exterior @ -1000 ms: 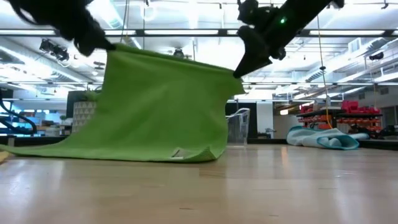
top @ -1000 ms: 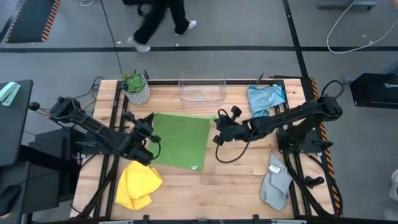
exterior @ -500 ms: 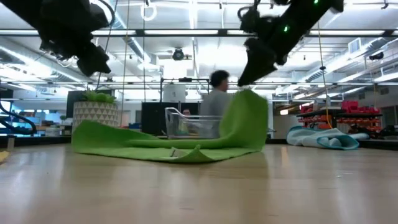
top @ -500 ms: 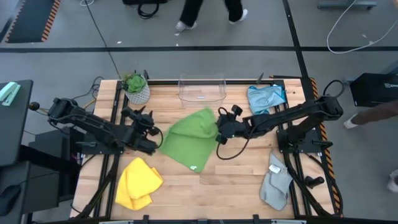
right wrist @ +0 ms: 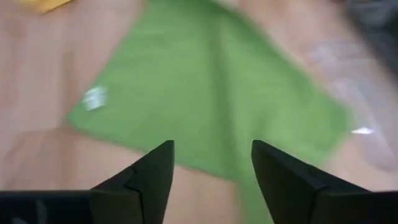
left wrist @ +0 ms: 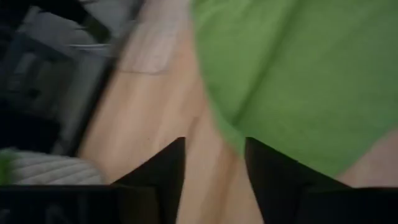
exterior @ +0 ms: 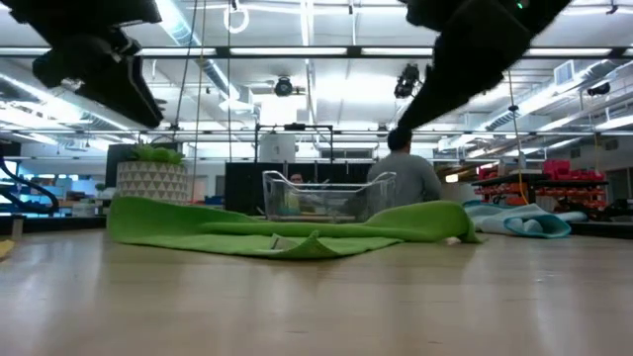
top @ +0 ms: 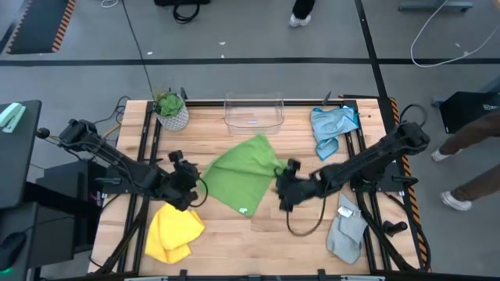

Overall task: Fold microfiber towels
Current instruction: Fold the green microfiber cloth

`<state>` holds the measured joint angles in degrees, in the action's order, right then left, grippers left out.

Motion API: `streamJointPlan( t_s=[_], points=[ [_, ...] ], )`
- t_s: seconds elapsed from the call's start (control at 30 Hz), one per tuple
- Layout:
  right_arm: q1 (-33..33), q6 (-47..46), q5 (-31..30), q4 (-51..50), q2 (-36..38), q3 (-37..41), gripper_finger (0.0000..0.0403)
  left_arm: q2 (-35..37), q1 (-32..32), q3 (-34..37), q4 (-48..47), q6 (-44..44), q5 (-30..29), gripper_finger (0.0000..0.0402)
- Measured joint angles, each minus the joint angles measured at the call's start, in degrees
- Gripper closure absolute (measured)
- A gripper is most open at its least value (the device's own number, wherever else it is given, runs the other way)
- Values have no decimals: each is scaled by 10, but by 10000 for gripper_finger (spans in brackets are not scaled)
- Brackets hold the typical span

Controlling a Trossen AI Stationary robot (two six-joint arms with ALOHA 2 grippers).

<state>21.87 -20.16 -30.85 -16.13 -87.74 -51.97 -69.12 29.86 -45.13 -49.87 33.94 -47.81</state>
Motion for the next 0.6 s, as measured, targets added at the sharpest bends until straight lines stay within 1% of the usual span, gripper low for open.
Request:
streamJointPlan(
  t_s=[0.1, 0.17, 0.23, 0.3, 0.33, 0.4, 0.5, 0.6],
  points=[
    [22, 25, 40, 93, -64, 6, 212, 0, 2, 22, 55, -19, 21, 302],
    [30, 37, 59, 136, -111, -5, 223, 0, 0, 34, 80, -29, 52, 342],
    [35, 51, 72, 154, -149, -22, 226, -3, -2, 46, 134, -44, 103, 378],
    [34, 58, 77, 152, -174, -41, 223, -10, 4, 60, 219, -75, 141, 393],
    [34, 61, 77, 145, -180, -48, 220, -16, 9, 67, 271, -91, 153, 391],
    [33, 63, 75, 123, -178, -54, 214, -38, 19, 74, 365, -123, 163, 369],
    [34, 45, 73, 73, -144, -54, 212, -94, 23, 75, 484, -168, 166, 313],
    [40, 17, 50, 16, -90, -55, 218, -164, 17, 73, 584, -200, 165, 254]
  ],
)
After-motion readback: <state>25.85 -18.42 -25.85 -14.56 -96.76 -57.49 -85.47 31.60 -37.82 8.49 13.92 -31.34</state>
